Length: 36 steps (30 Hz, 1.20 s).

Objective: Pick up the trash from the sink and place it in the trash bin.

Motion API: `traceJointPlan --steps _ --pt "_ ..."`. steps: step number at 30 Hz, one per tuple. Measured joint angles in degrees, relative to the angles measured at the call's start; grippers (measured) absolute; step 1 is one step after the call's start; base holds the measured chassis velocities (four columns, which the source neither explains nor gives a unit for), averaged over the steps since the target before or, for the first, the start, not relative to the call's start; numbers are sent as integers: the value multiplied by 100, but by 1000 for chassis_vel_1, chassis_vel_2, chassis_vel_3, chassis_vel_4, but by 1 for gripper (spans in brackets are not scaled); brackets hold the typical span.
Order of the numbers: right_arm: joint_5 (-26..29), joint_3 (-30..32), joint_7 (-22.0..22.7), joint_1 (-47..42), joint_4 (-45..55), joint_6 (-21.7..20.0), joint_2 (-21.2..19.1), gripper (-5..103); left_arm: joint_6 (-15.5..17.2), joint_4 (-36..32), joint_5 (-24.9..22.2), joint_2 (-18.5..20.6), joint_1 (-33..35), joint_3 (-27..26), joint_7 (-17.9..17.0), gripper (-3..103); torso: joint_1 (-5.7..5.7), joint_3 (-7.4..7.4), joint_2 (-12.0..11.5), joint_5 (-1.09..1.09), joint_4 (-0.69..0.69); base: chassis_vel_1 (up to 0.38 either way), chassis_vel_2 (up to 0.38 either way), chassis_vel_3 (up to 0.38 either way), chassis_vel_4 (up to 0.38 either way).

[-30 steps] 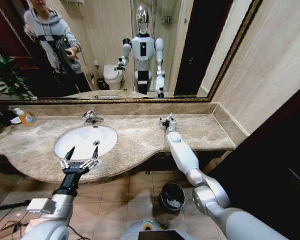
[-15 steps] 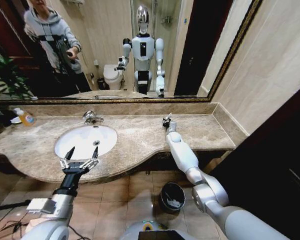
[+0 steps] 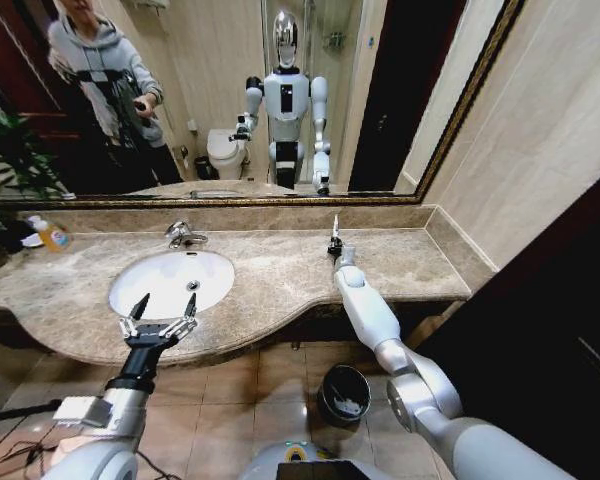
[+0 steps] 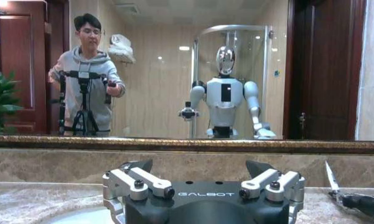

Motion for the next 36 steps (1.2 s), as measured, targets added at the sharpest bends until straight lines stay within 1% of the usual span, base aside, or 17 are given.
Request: traceJointPlan --steps 5,7,8,10,12,13,15,16,17,20,24,26,31,32,34,35,36 --pt "94 5 23 -219 354 -19 -122 17 0 0 0 0 0 0 0 100 0 0 0 0 0 0 0 0 0" --pt "315 9 -82 -423 684 153 -269 17 0 0 0 0 0 0 0 100 0 0 0 1 0 0 0 0 0" --pt "315 9 -82 -423 684 153 -269 17 0 0 0 0 0 0 0 100 0 0 0 1 0 0 0 0 0" --pt "676 -16 -341 -721 1257 302 -505 17 0 0 0 0 0 0 0 100 0 0 0 0 0 0 0 0 0" --pt "878 -24 -448 -1029 1848 314 -727 17 0 0 0 0 0 0 0 100 0 0 0 2 0 0 0 0 0" --pt "878 -24 -448 -1029 1848 314 -727 17 0 0 0 0 0 0 0 100 0 0 0 2 0 0 0 0 0" --pt "1033 11 -472 -1434 2527 266 -997 17 0 0 0 0 0 -1 -1 100 0 0 0 0 0 0 0 0 0" --pt "1033 11 -472 -1434 2527 266 -997 17 0 0 0 0 0 -1 -1 100 0 0 0 0 0 0 0 0 0" --pt "1155 63 -471 -1748 3008 216 -1199 17 0 0 0 0 0 -1 -1 100 0 0 0 2 0 0 0 0 0" --pt "1480 232 -420 -2522 3944 128 -1588 17 0 0 0 0 0 0 0 100 -1 -1 0 1 -2 0 0 0 0" --pt "1664 303 -384 -2872 4366 55 -1726 17 0 0 0 0 0 0 2 100 -1 -1 1 1 -1 0 0 0 0" --pt "1701 481 -399 -3254 4686 58 -1819 17 0 0 0 0 0 0 0 100 -1 -1 1 1 0 0 0 0 0" --pt "1702 719 -416 -3868 5221 107 -1850 17 0 0 0 0 0 0 0 100 -1 -1 0 1 0 0 0 0 0" --pt "1702 719 -416 -3868 5221 107 -1850 17 0 0 0 0 0 0 0 100 -1 -1 0 1 0 0 0 0 0" --pt "1649 756 -454 -4155 5436 185 -1831 17 0 0 0 0 0 0 0 100 -1 -1 0 1 0 0 0 0 0" --pt "1588 812 -502 -4389 5571 261 -1803 17 0 0 0 0 0 0 0 100 0 -1 0 1 2 0 0 0 0" --pt "1502 899 -562 -4653 5676 382 -1756 17 0 0 0 1 0 -1 0 100 0 0 0 1 1 0 0 0 0"
